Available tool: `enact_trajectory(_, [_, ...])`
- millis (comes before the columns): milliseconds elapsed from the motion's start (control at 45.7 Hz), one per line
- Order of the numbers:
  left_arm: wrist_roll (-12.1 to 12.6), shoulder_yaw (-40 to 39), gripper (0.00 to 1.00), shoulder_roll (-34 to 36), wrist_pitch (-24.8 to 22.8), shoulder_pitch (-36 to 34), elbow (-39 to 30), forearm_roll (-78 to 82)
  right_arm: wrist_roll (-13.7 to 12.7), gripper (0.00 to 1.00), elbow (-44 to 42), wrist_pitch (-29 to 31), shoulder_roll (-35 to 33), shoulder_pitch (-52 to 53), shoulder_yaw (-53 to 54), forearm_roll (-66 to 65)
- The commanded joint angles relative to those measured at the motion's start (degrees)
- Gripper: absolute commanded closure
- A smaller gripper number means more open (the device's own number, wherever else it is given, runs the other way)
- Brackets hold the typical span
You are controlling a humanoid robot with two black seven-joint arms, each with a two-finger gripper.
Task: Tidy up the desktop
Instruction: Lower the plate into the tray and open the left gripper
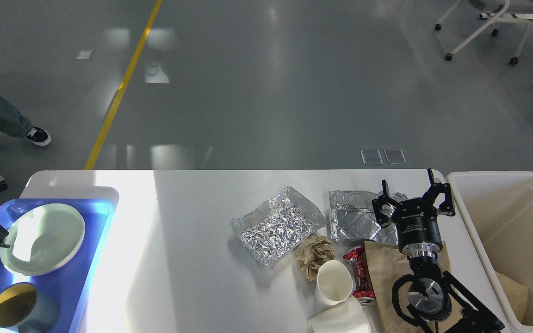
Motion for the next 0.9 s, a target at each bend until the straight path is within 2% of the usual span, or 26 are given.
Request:
enact_trajectory(0, [0.36, 0.09, 0.05, 0.31, -0.69, -0.98, -0.02, 0.1, 0.0, 0.0, 0.0, 0.0, 0.0, -0.04, -0.05, -0.02])
enact_trajectory(263, [0.27, -0.35, 0.04, 2.6, -0.95, -10.55, -0.1, 0.19, 0.0, 0.0, 0.0, 0.0, 0.0, 0.05, -0.05, -0.02])
enact_trajectory(350, [-0.16, -6.13, 0.04, 3.74, -1.04, -12.58, -0.19, 0.1, 0.0, 0.0, 0.0, 0.0, 0.0, 0.05, -0.05, -0.02])
enact_trajectory(438, [-0.34, -18.59, 0.04, 5.41, -2.0, -10.92, -0.54, 0.1, 0.0, 0.0, 0.0, 0.0, 0.0, 0.05, 0.04, -0.02])
enact_trajectory(613, [-0.61, -50.58, 0.04, 4.62, -8.77, 2.51, -1.51, 0.1, 0.0, 0.0, 0.0, 0.0, 0.0, -0.04, 0.04, -0.02])
enact_trajectory(744, [-0.61, -76.95, 0.04, -0.03, -11.5, 12.71, -1.51, 0.1, 0.0, 0.0, 0.0, 0.0, 0.0, 0.05, -0.05, -0.02])
enact_trajectory(876, [-0.78, -96.48, 0.04, -7.06, -11.68, 19.75, -1.51, 0.01, 0.0, 0.0, 0.0, 0.0, 0.0, 0.05, -0.05, -0.02])
